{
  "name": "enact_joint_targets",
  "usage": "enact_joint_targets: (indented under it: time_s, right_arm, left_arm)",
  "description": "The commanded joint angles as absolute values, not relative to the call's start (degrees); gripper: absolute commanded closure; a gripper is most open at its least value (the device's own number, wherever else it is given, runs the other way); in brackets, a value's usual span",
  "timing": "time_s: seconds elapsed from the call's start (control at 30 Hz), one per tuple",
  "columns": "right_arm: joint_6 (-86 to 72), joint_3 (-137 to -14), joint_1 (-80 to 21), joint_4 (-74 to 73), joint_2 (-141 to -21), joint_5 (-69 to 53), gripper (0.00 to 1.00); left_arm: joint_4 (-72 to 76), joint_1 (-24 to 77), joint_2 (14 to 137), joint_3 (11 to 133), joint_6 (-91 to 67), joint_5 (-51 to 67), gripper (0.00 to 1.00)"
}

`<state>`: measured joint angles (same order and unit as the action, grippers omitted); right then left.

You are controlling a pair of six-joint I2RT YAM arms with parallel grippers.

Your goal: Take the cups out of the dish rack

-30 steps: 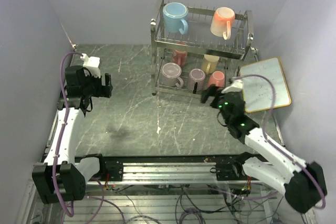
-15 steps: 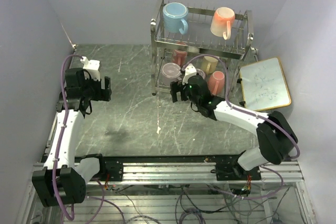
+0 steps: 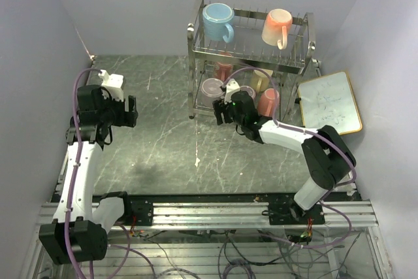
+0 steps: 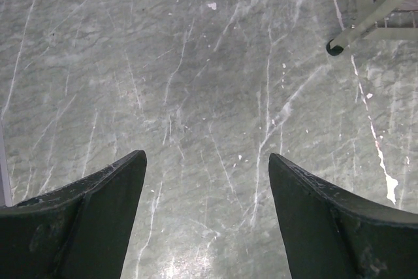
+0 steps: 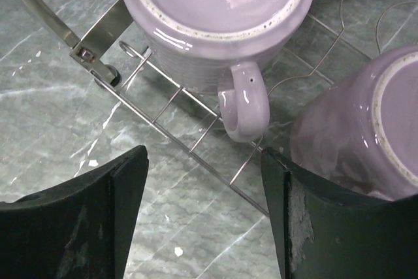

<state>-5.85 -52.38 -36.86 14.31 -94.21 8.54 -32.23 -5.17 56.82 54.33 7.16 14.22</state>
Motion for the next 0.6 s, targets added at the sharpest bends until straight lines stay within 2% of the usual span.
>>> enact_joint_targets:
  time_s: [0.0, 0.27, 0.57]
  right_arm:
    - [-3.5, -54.4, -36.1, 18.5, -95.6, 9.0, 0.31]
    - [-2.0, -56.0, -34.6, 20.6, -98.1, 7.6, 0.37]
    - [-2.0, -55.7, -35.2, 23.0, -100.0, 7.1, 0.49]
  left_arm:
    - [-34.3, -5.7, 54.6, 55.8, 7.7, 18.4, 0.14]
    - [-37.0, -5.7, 53.4, 56.4, 9.3, 22.8, 0.17]
    - [-37.9, -5.7, 53.5, 57.3, 9.2, 24.7, 0.22]
